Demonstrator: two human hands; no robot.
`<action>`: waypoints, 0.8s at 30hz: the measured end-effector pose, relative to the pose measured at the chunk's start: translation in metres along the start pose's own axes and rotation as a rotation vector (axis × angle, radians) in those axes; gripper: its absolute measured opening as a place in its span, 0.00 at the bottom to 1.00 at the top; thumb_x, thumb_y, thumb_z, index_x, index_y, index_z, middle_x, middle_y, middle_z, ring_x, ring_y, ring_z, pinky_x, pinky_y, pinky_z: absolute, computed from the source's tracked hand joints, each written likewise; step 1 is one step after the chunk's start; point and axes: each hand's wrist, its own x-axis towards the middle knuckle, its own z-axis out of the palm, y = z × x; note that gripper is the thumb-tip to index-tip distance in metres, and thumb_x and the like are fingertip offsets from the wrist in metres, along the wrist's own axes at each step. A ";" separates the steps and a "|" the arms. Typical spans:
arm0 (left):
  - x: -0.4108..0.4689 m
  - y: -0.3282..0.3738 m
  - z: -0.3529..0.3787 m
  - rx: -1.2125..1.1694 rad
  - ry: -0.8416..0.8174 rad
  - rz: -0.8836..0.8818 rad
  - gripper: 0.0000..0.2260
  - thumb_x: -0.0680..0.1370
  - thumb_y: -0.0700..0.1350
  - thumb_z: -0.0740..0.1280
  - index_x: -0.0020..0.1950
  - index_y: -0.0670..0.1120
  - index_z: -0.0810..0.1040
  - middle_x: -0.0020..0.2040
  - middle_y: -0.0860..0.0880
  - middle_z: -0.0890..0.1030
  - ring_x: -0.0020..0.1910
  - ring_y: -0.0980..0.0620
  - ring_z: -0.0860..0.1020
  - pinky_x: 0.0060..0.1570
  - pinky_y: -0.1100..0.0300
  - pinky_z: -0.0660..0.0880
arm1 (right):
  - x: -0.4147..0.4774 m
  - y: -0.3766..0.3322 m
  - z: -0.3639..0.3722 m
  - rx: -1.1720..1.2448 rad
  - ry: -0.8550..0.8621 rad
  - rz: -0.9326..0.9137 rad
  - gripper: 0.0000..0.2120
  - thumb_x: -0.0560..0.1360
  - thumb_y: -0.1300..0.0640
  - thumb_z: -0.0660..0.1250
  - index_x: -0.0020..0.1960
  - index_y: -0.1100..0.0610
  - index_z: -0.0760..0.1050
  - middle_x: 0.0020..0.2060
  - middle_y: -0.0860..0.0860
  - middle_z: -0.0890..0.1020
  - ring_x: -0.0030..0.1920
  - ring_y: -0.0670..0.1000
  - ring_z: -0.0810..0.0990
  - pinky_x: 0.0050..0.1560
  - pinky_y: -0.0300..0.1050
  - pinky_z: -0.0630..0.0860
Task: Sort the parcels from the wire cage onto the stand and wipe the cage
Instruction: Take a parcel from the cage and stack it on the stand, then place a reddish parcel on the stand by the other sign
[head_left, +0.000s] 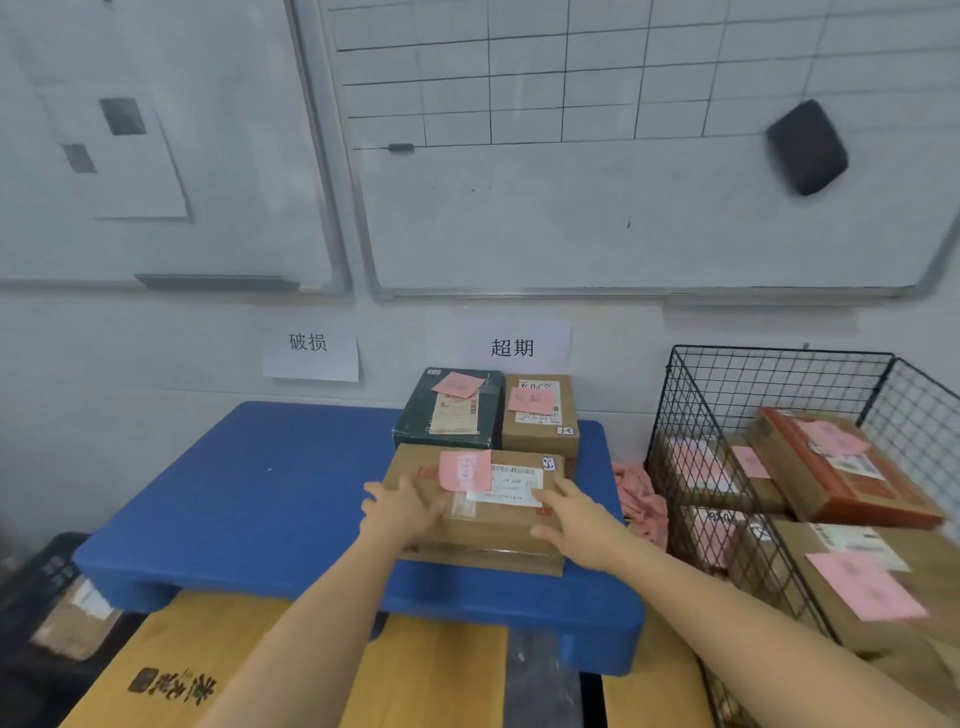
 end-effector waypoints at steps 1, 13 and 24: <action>0.001 0.001 0.001 0.029 -0.006 0.001 0.32 0.78 0.63 0.57 0.74 0.44 0.57 0.73 0.34 0.54 0.71 0.34 0.57 0.68 0.45 0.62 | 0.001 0.001 0.000 -0.002 -0.001 0.005 0.28 0.81 0.49 0.60 0.78 0.54 0.56 0.78 0.50 0.52 0.72 0.57 0.65 0.69 0.50 0.64; 0.007 0.012 -0.025 0.078 0.087 0.074 0.35 0.77 0.66 0.56 0.74 0.43 0.57 0.76 0.38 0.52 0.74 0.38 0.53 0.69 0.41 0.59 | 0.008 -0.009 -0.022 -0.111 0.068 0.075 0.32 0.77 0.41 0.63 0.75 0.54 0.61 0.71 0.54 0.66 0.68 0.56 0.68 0.65 0.54 0.70; -0.029 0.136 -0.068 -0.019 0.130 0.761 0.30 0.81 0.57 0.56 0.77 0.42 0.54 0.79 0.45 0.48 0.76 0.44 0.56 0.71 0.48 0.59 | -0.046 -0.005 -0.099 -0.127 0.367 0.096 0.29 0.79 0.47 0.63 0.75 0.55 0.60 0.67 0.54 0.74 0.67 0.55 0.72 0.64 0.49 0.69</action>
